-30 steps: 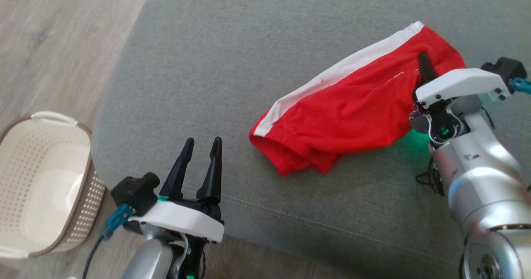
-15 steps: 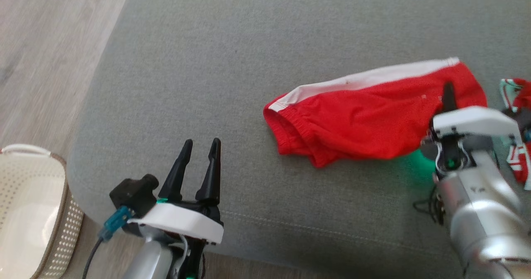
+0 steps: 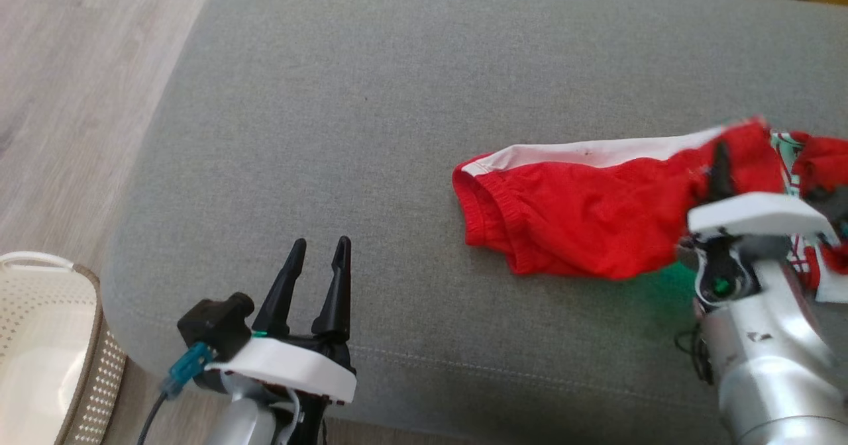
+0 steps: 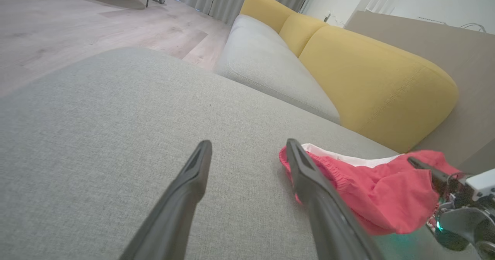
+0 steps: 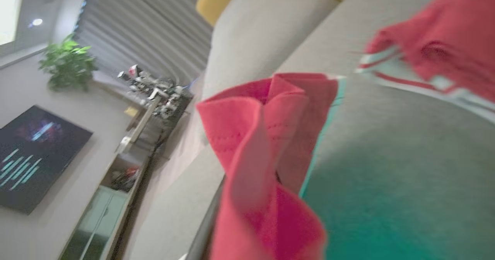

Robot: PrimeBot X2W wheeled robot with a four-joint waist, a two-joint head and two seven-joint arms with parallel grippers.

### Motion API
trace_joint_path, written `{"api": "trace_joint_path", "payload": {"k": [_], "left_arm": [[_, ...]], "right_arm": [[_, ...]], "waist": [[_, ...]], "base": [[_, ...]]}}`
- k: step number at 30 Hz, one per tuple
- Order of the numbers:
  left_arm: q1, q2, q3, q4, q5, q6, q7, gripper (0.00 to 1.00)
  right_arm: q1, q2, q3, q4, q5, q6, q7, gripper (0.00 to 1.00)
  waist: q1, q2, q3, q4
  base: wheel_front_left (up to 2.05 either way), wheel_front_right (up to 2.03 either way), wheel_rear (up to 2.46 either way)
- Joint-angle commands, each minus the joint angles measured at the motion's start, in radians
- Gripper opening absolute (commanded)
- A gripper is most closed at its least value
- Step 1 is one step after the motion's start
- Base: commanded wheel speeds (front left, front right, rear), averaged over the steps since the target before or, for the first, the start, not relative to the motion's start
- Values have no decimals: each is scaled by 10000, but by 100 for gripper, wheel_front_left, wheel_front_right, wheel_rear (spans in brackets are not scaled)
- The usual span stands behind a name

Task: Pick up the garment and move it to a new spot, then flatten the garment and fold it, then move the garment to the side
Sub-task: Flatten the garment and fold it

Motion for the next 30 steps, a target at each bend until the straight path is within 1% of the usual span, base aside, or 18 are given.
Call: {"api": "trace_joint_path", "payload": {"k": [1,5,8,13,21,25,29,30], "left_arm": [[-246,9,369,-262,99,-62,-124,100],[-188,9,430,-247,113,-39,-124,100],[-161,9,439,-230,136,-37,-124,100],[-135,9,409,-221,146,-33,-124,100],[-102,8,318,-210,91,-7,-124,100],[-95,8,283,-186,53,13,-124,100],[-77,8,240,-156,23,23,-124,100],[-75,8,223,-145,15,26,-124,100]], "right_arm": [[-10,119,661,-660,244,0,-63,0],[632,119,2194,-2032,930,0,-63,0],[1092,119,3159,-2884,1350,0,-64,0],[1522,119,4285,-3608,1838,0,-64,0],[1485,119,5080,-3379,2008,0,-64,0],[1379,120,5714,-3054,2101,0,-64,0],[1244,120,6184,-2522,1819,0,-64,0],[1202,120,6233,-2418,1673,0,-64,90]], "waist": [[0,0,-67,36],[0,0,-209,91],[0,0,-275,162],[0,0,-321,348],[0,0,-279,681],[0,0,-251,855],[0,0,-229,978],[0,0,-226,1005]], "base": [[0,0,0],[0,0,0],[0,0,0],[0,0,0],[0,0,0],[0,0,0],[0,0,0],[0,0,0]]}}
